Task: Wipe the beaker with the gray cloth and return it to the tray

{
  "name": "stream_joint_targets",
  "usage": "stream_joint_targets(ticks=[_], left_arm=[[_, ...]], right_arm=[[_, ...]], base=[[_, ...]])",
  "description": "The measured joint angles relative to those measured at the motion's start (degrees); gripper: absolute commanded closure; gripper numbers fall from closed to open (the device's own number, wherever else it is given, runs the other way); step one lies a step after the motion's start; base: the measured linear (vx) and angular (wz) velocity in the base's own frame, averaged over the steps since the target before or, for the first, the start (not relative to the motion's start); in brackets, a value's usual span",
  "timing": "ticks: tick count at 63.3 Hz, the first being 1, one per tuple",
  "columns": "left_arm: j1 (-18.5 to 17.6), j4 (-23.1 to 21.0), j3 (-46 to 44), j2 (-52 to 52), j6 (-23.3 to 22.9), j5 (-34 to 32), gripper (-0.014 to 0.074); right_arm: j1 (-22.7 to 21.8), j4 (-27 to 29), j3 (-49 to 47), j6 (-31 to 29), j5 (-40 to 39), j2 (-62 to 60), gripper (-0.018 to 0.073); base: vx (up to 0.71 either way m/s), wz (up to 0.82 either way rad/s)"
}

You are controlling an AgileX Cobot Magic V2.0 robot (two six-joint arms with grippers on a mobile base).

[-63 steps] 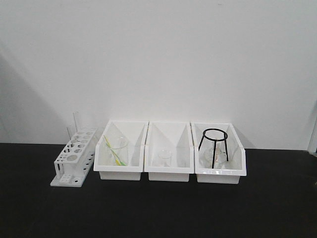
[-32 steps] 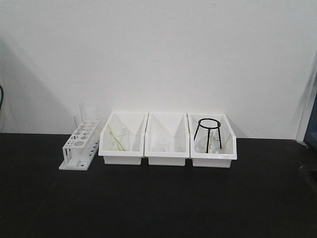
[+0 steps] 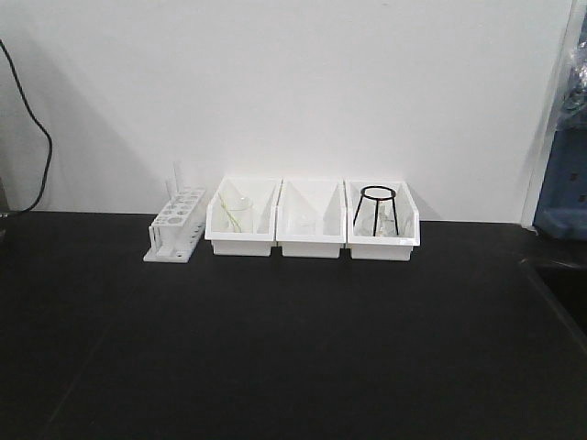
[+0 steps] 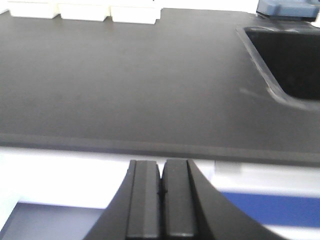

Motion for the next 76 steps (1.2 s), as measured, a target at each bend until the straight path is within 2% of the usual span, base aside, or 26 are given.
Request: stream_joint_targets(ticks=[76], left_arm=[[0.0,0.0,0.0,0.0,0.0,0.1,0.0603]], right_arm=[[0.0,0.0,0.0,0.0,0.0,0.0,0.0567]], base=[[-0.38,-0.07]])
